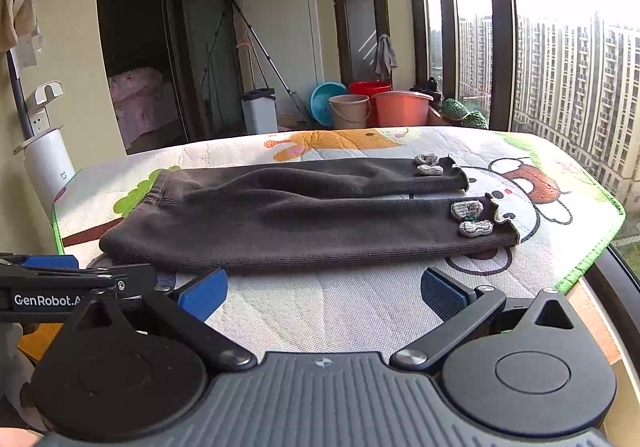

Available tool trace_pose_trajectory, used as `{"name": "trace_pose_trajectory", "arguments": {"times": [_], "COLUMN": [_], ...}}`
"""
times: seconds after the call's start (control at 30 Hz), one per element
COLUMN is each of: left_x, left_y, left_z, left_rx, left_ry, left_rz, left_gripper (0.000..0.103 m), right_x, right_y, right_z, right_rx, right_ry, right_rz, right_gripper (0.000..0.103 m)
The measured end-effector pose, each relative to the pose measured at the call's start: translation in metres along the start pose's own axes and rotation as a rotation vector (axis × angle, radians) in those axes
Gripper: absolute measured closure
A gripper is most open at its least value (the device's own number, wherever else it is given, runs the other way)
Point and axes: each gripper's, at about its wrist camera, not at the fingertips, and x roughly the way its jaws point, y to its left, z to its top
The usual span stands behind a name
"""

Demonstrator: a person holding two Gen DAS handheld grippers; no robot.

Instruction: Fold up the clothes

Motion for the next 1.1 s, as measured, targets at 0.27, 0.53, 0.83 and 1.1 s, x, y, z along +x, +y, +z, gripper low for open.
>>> {"name": "trace_pose_trajectory", "arguments": {"times": [0.27,0.53,0.83,1.1], "left_x": [0.0053,0.0069,0.0067,0.0076], "left_y": [-0.0005,-0.0029,-0.0003,-0.0005], "left_z": [-0.0046,-0.0051,-0.0032,-0.0032], "left_rx": [-0.004,0.005,0.005,0.006], "left_ry": [0.036,0.049,0.051,0.06], "left_rz": [0.004,0.015,0.013,0.015], "left_gripper": [0.0,0.0,0.0,0.0], "right_x": [0.0054,0.008,0.0079,0.009], "right_y": [-0.0019,-0.0033,-0.0057,-0.0059], "right_z": [-0.0031,-0.0041,-0.0041,-0.0044], "right_rx": [0.004,0.004,0.004,0.004], "right_ry": [0.032,0.049,0.05,0.058], "right_rz": [0.0,-0.001,0.001,-0.001], "right_gripper": [0.0,0.0,0.0,0.0]}}
